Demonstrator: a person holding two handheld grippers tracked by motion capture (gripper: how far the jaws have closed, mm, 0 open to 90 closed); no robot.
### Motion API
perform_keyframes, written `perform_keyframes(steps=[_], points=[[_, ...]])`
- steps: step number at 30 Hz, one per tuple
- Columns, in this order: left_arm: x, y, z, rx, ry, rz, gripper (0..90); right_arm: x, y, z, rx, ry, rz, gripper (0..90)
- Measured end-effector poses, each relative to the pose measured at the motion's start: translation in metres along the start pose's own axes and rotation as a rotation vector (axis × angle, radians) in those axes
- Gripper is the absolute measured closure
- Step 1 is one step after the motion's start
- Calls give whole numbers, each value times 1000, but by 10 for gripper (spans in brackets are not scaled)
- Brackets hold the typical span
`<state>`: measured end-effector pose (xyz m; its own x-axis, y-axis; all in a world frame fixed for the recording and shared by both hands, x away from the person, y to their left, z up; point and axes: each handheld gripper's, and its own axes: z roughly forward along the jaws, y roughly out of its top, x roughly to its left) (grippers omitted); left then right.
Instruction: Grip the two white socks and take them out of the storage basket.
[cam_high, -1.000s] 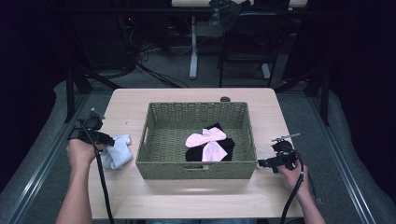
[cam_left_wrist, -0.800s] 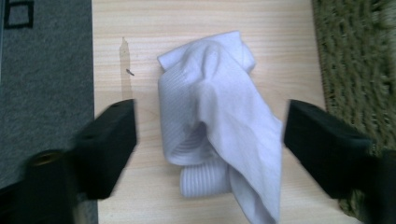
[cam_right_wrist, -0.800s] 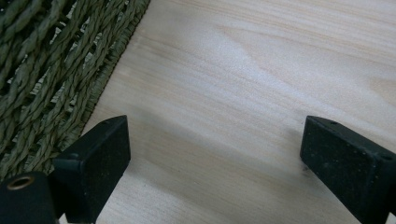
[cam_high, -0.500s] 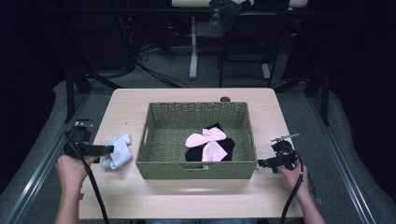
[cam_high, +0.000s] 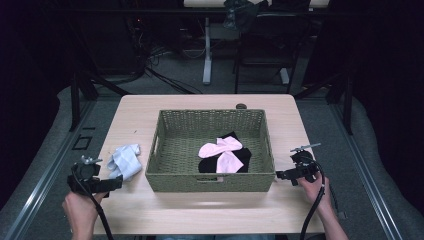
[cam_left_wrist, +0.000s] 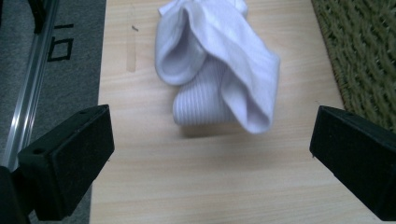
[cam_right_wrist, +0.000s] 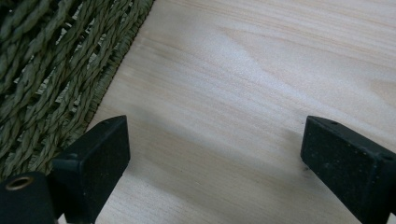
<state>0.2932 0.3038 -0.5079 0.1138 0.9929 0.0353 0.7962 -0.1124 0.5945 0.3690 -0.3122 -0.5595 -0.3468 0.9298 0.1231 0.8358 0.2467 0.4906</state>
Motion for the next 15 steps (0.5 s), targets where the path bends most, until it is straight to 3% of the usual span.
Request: perform_keyframes(steps=[2,3,8,10,12,13,15], points=[[-2,-10,4,-7,8,-11,2,0,0,0,-2,2,-1,79],[-3,-19,11,20,4,-32,2,0,0,0,2,1,-9,79],[-8,-40,25,19,10,-53,2,-1,0,0,0,-1,-6,78],[-9,-41,24,21,4,-31,2,-3,-1,-1,2,-11,3,78],[-8,-41,22,-11,9,-42,2,-3,-1,-1,-4,-6,8,78],[-6,-41,22,-12,-2,-54,2,-3,-1,-1,-5,-3,8,78],[-5,-42,23,-11,18,-54,2,-1,0,0,-5,-16,0,78]])
